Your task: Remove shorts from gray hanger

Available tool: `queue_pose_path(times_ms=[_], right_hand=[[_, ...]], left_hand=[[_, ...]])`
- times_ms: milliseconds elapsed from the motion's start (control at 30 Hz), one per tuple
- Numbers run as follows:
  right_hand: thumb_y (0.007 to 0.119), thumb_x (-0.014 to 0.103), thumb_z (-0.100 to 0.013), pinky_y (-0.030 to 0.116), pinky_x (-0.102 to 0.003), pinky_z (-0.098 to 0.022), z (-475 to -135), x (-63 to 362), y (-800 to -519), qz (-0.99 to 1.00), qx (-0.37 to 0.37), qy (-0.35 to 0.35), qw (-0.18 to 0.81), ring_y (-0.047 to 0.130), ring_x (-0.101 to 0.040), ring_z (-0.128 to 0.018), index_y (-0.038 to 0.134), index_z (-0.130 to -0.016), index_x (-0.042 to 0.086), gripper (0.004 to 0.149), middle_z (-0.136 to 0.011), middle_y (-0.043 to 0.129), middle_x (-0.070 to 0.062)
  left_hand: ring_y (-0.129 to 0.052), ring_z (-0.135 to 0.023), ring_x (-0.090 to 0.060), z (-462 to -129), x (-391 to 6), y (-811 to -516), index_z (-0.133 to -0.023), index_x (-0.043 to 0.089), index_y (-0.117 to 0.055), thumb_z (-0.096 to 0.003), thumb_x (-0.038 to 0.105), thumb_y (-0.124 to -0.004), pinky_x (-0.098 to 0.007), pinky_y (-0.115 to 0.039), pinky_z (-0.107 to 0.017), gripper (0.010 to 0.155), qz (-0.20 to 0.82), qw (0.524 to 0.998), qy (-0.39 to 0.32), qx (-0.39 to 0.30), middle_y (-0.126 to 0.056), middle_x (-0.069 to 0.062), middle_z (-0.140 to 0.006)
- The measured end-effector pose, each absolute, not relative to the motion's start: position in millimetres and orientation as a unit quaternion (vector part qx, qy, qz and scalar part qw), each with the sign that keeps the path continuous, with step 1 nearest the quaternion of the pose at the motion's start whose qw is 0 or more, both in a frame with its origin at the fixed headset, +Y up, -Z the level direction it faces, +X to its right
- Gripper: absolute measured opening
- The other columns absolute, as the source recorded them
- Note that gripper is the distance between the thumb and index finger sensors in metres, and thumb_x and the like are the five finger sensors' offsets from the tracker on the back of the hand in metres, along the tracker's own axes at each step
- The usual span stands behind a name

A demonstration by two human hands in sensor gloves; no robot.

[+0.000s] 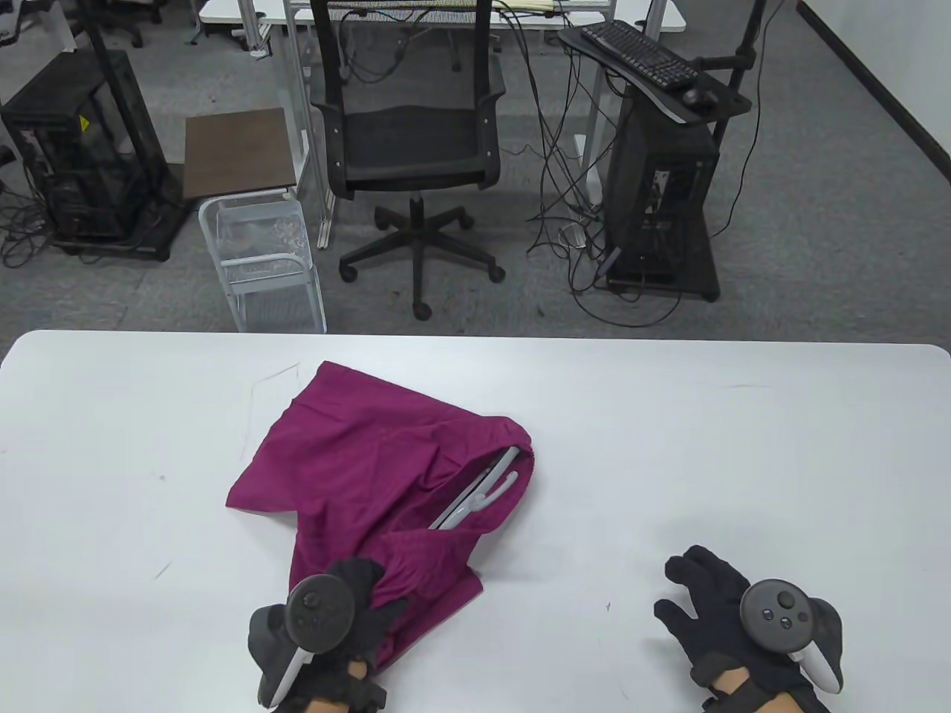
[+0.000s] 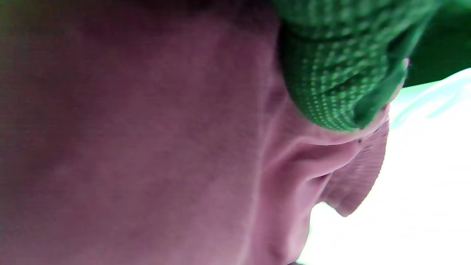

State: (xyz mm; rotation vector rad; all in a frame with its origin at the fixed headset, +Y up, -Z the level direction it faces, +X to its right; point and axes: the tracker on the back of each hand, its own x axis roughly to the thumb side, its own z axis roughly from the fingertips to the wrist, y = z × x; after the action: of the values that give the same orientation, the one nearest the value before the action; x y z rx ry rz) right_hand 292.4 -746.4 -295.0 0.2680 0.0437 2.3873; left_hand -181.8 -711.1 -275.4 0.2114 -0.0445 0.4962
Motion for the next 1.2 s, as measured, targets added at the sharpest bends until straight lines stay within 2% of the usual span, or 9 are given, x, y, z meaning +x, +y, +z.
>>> queue_pose_path(times_ms=[167, 467, 633, 700, 800, 933, 1000, 1100, 1200], right_hand=[[0.075, 0.045, -0.053, 0.034, -0.078, -0.064, -292, 293, -741, 0.924, 0.111, -0.006, 0.366, 0.024, -0.052, -0.100, 0.038, -0.104, 0.021, 0.066, -0.114, 0.024, -0.016], [0.084, 0.040, -0.050, 0.033, -0.078, -0.066, -281, 276, -722, 0.931, 0.158, -0.083, 0.317, 0.023, -0.050, -0.101, 0.041, -0.103, 0.034, 0.068, -0.114, 0.023, -0.013], [0.091, 0.026, -0.045, 0.034, -0.078, -0.066, -278, 257, -719, 0.936, 0.221, -0.077, 0.261, 0.028, -0.050, -0.102, 0.073, -0.090, 0.036, 0.049, -0.116, 0.033, -0.010], [0.091, 0.023, -0.044, 0.036, -0.078, -0.065, -276, 252, -719, 0.941, 0.212, -0.075, 0.252, 0.034, -0.051, -0.102, 0.081, -0.082, 0.032, 0.040, -0.116, 0.043, -0.011], [0.087, 0.023, -0.046, 0.044, -0.077, -0.065, -279, 261, -717, 0.967, 0.152, -0.074, 0.193, 0.044, -0.051, -0.101, 0.078, -0.084, 0.032, 0.040, -0.114, 0.052, -0.009], [0.083, 0.017, -0.047, 0.047, -0.080, -0.063, -284, 295, -714, 0.932, 0.086, -0.070, 0.346, 0.055, -0.057, -0.100, 0.077, -0.089, 0.039, 0.048, -0.112, 0.059, -0.008], [0.083, 0.015, -0.046, 0.062, -0.079, -0.058, -284, 305, -717, 0.920, 0.065, -0.075, 0.379, 0.076, -0.056, -0.091, 0.076, -0.089, 0.039, 0.050, -0.108, 0.065, -0.007], [0.082, 0.014, -0.046, 0.078, -0.063, -0.049, -289, 318, -726, 0.863, 0.084, -0.052, 0.495, 0.094, -0.039, -0.073, 0.077, -0.086, 0.039, 0.048, -0.098, 0.075, -0.004], [0.086, 0.008, -0.041, 0.085, -0.056, -0.040, -297, 321, -742, 0.689, 0.105, -0.023, 0.717, 0.102, -0.031, -0.057, 0.086, -0.081, 0.032, 0.047, -0.082, 0.086, -0.003]], left_hand=[[-0.086, -0.037, -0.012, -266, -166, -701, -0.073, 0.044, -0.080, -0.0293, 0.053, -0.096, -0.053, -0.071, -0.066, 0.048, 0.244, 0.956, -0.098, 0.130, -0.091, 0.013, -0.056], [-0.087, -0.031, -0.011, -250, -125, -686, -0.060, 0.047, -0.083, -0.0281, 0.055, -0.099, -0.052, -0.074, -0.064, 0.036, 0.182, 0.941, -0.217, 0.187, -0.092, 0.015, -0.047], [-0.087, -0.030, -0.011, -246, -118, -684, -0.058, 0.047, -0.083, -0.0293, 0.057, -0.096, -0.052, -0.075, -0.063, 0.033, 0.193, 0.930, -0.236, 0.205, -0.093, 0.015, -0.046], [-0.087, -0.030, -0.011, -246, -123, -684, -0.058, 0.047, -0.084, -0.0290, 0.058, -0.097, -0.052, -0.075, -0.063, 0.033, 0.201, 0.926, -0.241, 0.210, -0.093, 0.015, -0.046], [-0.087, -0.029, -0.012, -245, -136, -680, -0.057, 0.047, -0.085, -0.0289, 0.057, -0.098, -0.052, -0.075, -0.063, 0.033, 0.241, 0.914, -0.236, 0.226, -0.094, 0.014, -0.045], [-0.087, -0.030, -0.012, -244, -150, -675, -0.057, 0.046, -0.086, -0.0282, 0.055, -0.099, -0.053, -0.075, -0.063, 0.033, 0.293, 0.892, -0.238, 0.250, -0.094, 0.013, -0.046], [-0.087, -0.030, -0.012, -243, -154, -673, -0.057, 0.046, -0.086, -0.0279, 0.055, -0.099, -0.053, -0.075, -0.063, 0.033, 0.306, 0.887, -0.231, 0.256, -0.094, 0.014, -0.046], [-0.087, -0.030, -0.012, -245, -162, -675, -0.057, 0.046, -0.087, -0.0276, 0.054, -0.100, -0.053, -0.075, -0.062, 0.033, 0.332, 0.880, -0.226, 0.253, -0.094, 0.013, -0.046], [-0.088, -0.030, -0.012, -251, -178, -680, -0.057, 0.046, -0.086, -0.0274, 0.055, -0.099, -0.054, -0.076, -0.062, 0.034, 0.369, 0.875, -0.205, 0.238, -0.094, 0.014, -0.046]])
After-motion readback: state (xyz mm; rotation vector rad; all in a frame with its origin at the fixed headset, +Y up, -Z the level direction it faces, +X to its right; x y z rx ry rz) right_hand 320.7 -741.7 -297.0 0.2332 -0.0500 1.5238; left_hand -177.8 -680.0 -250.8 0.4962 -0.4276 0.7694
